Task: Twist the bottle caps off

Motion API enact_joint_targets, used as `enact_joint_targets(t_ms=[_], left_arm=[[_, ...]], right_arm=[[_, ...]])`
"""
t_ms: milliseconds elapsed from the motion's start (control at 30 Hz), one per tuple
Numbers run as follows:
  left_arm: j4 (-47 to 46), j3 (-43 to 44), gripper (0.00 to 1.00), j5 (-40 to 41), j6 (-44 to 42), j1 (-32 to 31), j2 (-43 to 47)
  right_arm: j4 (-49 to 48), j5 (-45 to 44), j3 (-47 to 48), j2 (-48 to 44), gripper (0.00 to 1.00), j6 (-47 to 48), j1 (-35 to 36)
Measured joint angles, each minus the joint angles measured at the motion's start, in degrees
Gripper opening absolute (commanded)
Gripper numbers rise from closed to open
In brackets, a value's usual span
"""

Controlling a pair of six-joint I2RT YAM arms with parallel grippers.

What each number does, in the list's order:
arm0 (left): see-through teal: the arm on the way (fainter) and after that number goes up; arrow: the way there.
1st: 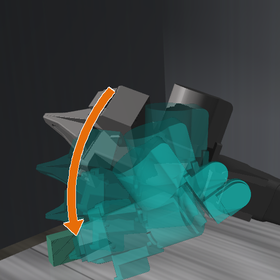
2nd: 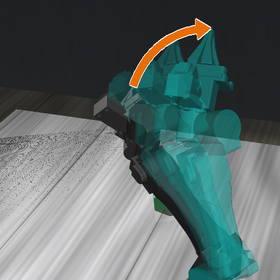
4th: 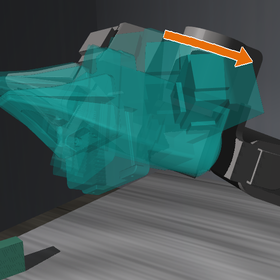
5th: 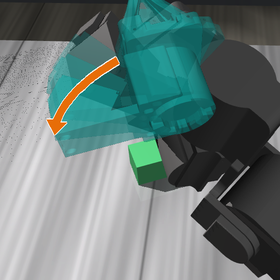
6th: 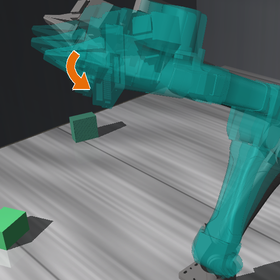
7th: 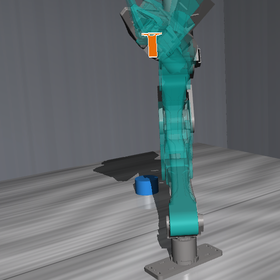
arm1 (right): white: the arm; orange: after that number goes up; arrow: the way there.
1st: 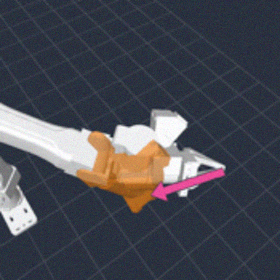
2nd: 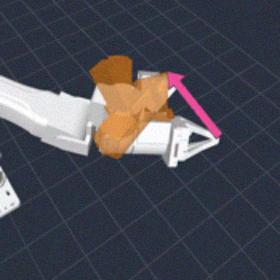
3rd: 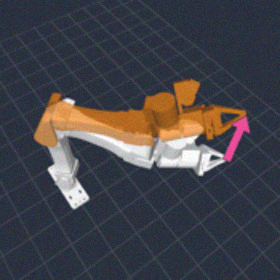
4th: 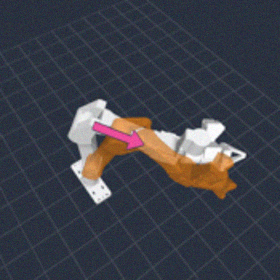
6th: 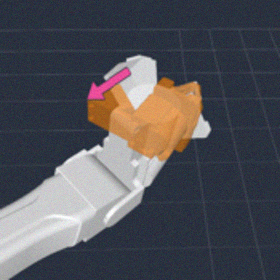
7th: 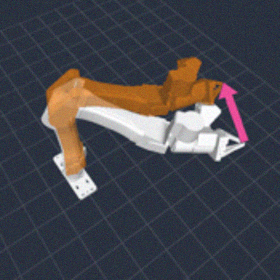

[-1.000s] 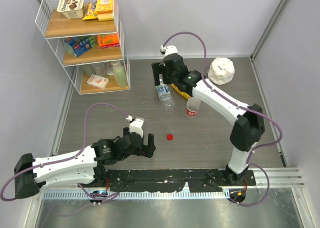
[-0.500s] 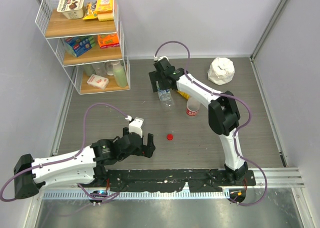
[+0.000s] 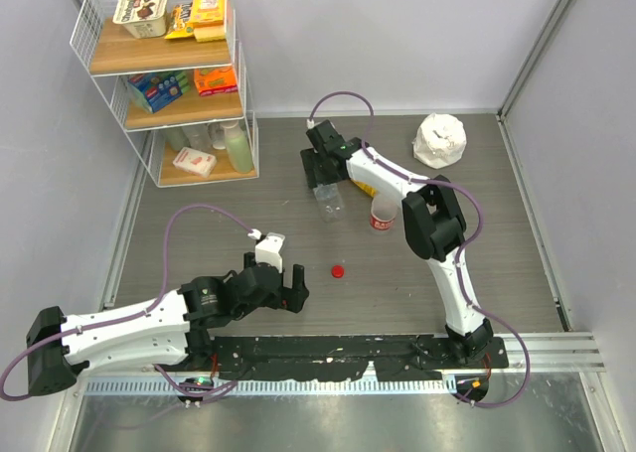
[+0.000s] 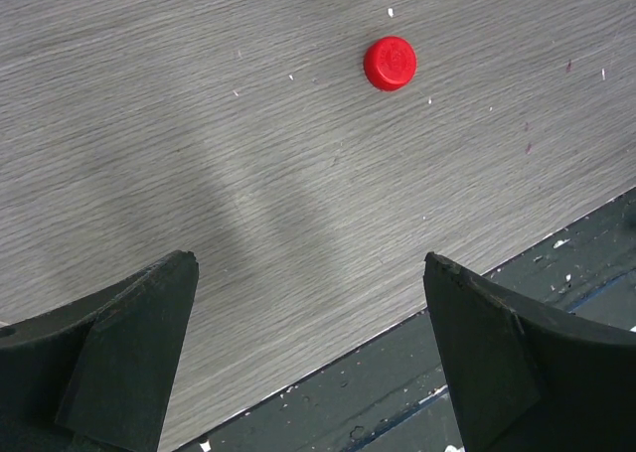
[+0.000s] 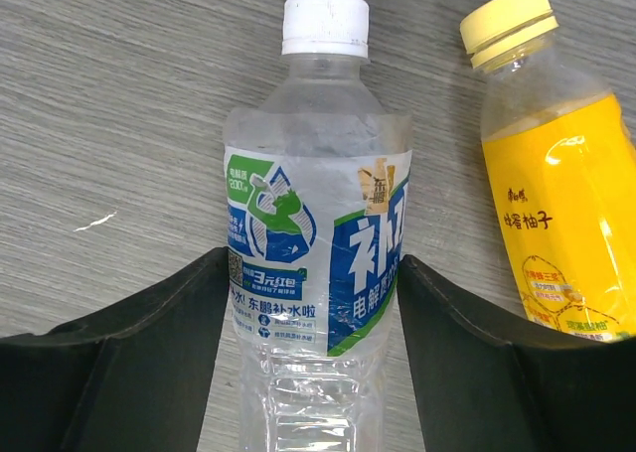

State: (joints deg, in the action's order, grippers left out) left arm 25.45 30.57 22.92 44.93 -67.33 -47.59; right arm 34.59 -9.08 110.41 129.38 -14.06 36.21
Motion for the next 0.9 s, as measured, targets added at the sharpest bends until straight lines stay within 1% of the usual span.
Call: enact_joint_targets(t_ms=[33,67,133,400,500,667,800,900], left_arm=[[-0.09,0.00,1.00,0.00,-0.13,0.00,0.00],[-0.17,0.00,1.00,0.00,-0.17,0.00,0.00],[-0.31,0.02,1.00,0.00,-0.31,0.00,0.00],[-0.24,0.87,1.00,0.42,-0.35,0.00,-0.02],[-0.24,1.84,0.99,0.81,-0.35,0.00,0.07],[-0.37,5.33,1.00,1.53,-0.48,0.00,0.42],[-2.21,8.57,1.00,1.53,-0.70,0.00,0.28],[-3.41,11.04,1.00,1.55,-1.09,0.02,-0.83]], right_arm=[[-0.04,0.00,0.07,0.00,0.66,-0.09,0.00],[-0.11,-0.02,0.09,0.00,0.54,-0.11,0.02],[-0.22,0.13,0.09,0.02,0.46,-0.26,0.00],[-0.57,0.31,0.22,-0.15,0.45,-1.44,0.00],[-2.38,0.98,-2.38,-2.54,0.46,-2.43,0.00],[-6.97,4.15,-13.42,-16.09,0.46,-5.27,0.04],[-13.49,6.36,-22.27,-30.51,0.46,-8.44,0.11],[-18.47,7.23,-28.17,-39.34,0.47,-10.64,0.17]])
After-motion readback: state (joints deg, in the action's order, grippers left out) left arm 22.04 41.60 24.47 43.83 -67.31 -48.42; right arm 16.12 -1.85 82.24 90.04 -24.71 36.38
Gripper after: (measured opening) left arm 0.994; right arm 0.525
